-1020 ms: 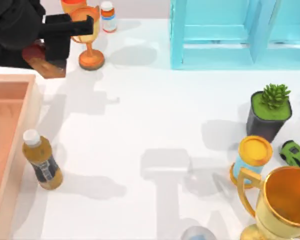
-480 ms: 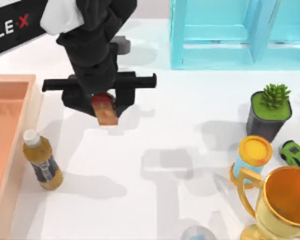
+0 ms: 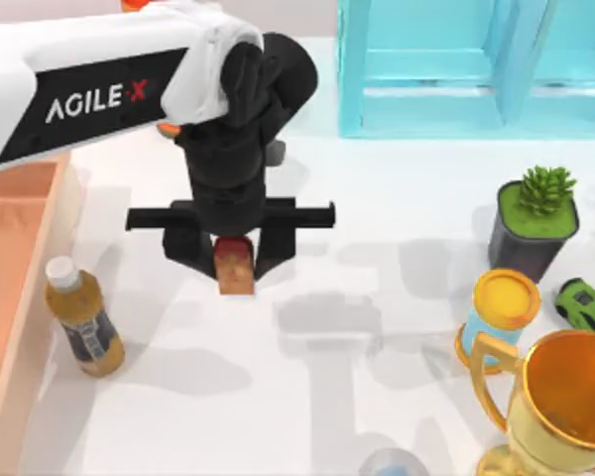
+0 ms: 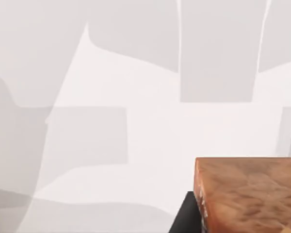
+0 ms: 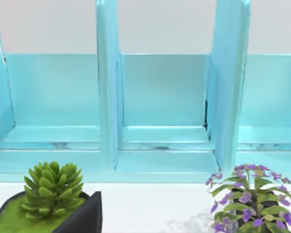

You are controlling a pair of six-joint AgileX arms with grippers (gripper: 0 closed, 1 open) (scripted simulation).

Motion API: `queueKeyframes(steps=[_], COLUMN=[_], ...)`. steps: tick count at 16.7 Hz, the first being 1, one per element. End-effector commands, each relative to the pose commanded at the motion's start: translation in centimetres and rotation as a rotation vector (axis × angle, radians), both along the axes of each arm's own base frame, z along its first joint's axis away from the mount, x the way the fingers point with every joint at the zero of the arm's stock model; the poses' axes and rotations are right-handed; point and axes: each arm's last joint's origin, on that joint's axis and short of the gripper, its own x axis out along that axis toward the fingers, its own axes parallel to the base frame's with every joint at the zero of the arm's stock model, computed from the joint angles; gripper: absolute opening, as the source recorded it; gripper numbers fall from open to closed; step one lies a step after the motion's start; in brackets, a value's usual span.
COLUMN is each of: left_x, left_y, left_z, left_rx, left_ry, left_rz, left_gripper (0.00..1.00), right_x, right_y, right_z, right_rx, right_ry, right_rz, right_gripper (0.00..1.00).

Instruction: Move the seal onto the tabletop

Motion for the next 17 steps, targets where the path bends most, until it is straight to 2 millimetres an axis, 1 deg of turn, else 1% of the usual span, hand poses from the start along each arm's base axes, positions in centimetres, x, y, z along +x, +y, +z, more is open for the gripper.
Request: queueKeyframes(steps=[2,10,13,17], left_x=[0.1,0.0,0.0,0.0], left_y=[0.2,0.0,0.0,0.0], left_z=[-0.1,-4.5,-4.5,-4.5], left_rx=[-0.001,-0.001,0.0,0.0], left_ry=[0.002,-0.001,0.0,0.0], left_rz=[0.002,0.0,0.0,0.0], left_gripper=[0.0,0.0,0.0,0.3], right_x=[0.0,0.0,0.0,0.0], right_y=[0.0,0.0,0.0,0.0], right_z=[0.0,0.0,0.0,0.0], right_rx=[0.0,0.0,0.0,0.0], right_ry=[0.0,0.0,0.0,0.0], right_rz=[0.0,0.0,0.0,0.0], right_gripper=[1.0,1.0,1.0,1.0])
